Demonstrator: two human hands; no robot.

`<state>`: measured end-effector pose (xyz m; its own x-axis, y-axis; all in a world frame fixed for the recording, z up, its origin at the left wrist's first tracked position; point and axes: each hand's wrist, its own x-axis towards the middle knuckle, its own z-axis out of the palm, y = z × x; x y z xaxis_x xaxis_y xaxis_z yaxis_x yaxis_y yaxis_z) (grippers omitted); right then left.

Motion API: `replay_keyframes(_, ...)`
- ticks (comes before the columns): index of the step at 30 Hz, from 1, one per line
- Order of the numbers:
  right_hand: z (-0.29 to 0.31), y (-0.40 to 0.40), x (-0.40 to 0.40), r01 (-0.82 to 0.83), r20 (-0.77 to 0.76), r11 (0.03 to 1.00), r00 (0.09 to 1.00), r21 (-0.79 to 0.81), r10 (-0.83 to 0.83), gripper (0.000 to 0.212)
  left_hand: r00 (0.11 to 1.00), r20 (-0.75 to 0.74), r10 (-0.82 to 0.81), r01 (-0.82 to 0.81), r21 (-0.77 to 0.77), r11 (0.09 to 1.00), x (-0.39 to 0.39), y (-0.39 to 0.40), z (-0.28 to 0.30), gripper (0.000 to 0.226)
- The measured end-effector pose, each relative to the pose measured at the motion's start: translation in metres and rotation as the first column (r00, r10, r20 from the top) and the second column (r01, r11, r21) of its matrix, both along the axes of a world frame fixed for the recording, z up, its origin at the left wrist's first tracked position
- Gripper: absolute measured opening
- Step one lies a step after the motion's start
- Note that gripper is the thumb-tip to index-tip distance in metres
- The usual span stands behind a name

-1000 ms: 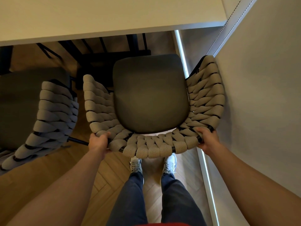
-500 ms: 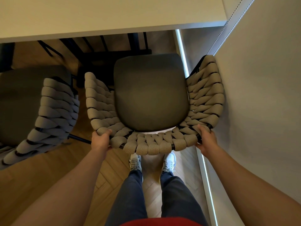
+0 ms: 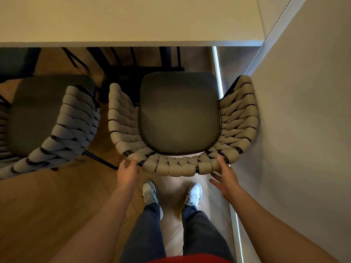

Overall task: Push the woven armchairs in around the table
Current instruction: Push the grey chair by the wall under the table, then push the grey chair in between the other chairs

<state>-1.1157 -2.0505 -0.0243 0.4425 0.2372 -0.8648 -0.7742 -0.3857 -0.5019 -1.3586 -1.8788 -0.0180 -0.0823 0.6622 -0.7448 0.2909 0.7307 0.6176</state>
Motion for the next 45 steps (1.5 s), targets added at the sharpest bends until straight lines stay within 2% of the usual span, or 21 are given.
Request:
replay_keyframes(3,0.003,-0.004,-0.018,-0.034,-0.037,0.999,0.999,-0.012,0.034,0.072,1.0,-0.013,-0.003,0.002,-0.016,1.0,-0.011,-0.012,0.0,0.073)
replay_keyframes(10,0.011,0.011,-0.071,-0.113,-0.022,0.993,0.993,-0.021,0.112,0.068,0.997,-0.072,-0.002,0.003,0.016,1.0,-0.063,-0.01,0.008,0.059)
replay_keyframes(17,0.015,0.052,-0.155,-0.066,0.059,0.998,0.996,-0.01,0.066,0.07,0.998,-0.066,0.004,-0.004,-0.004,1.0,-0.157,0.026,0.015,0.043)
replay_keyframes(23,0.017,0.101,-0.258,-0.132,0.045,0.991,0.99,0.026,0.131,0.065,0.997,-0.045,0.066,-0.067,-0.028,0.997,-0.256,0.066,0.026,0.026)
replay_keyframes(30,0.031,0.167,-0.339,-0.221,-0.011,0.974,0.975,0.037,0.222,0.065,0.978,-0.009,0.208,-0.208,-0.01,0.978,-0.339,0.114,0.035,0.045)
replay_keyframes(38,0.023,0.239,-0.407,-0.289,-0.06,0.952,0.953,0.098,0.296,0.07,0.951,0.013,0.31,-0.309,-0.014,0.951,-0.415,0.172,0.03,0.054)
replay_keyframes(45,0.012,0.316,-0.446,-0.185,-0.149,0.975,0.968,0.126,0.203,0.08,0.959,-0.044,0.28,-0.281,-0.012,0.96,-0.462,0.229,0.024,0.053)
